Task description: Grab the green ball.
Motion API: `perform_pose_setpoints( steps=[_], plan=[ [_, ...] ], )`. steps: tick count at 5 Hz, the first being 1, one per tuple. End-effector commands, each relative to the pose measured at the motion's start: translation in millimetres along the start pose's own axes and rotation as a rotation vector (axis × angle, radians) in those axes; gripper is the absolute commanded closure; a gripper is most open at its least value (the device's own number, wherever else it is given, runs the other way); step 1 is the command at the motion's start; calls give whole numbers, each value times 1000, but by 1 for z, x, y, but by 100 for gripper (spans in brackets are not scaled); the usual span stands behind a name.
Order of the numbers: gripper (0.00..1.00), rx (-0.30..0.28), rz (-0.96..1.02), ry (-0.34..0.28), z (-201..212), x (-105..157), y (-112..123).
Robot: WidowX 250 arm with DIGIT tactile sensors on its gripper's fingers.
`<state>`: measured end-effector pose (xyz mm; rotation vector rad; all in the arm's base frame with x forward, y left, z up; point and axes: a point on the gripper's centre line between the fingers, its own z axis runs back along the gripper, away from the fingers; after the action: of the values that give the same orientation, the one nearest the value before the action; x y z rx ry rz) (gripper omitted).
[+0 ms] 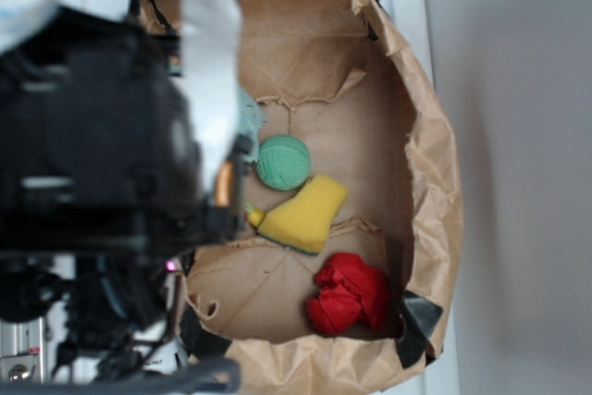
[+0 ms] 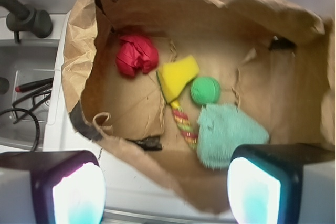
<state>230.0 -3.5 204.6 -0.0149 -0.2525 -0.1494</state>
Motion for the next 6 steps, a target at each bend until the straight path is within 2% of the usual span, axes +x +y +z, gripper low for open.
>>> perform_pose_setpoints(
  steps=[1,3,5,6],
  plan=[
    [0,43,-47,64,-38,14,38],
    [0,49,-94,98,-74,21,44],
    [0,8,-158,87,-92,25,17],
    [0,25,-154,80,-94,30,18]
  ],
)
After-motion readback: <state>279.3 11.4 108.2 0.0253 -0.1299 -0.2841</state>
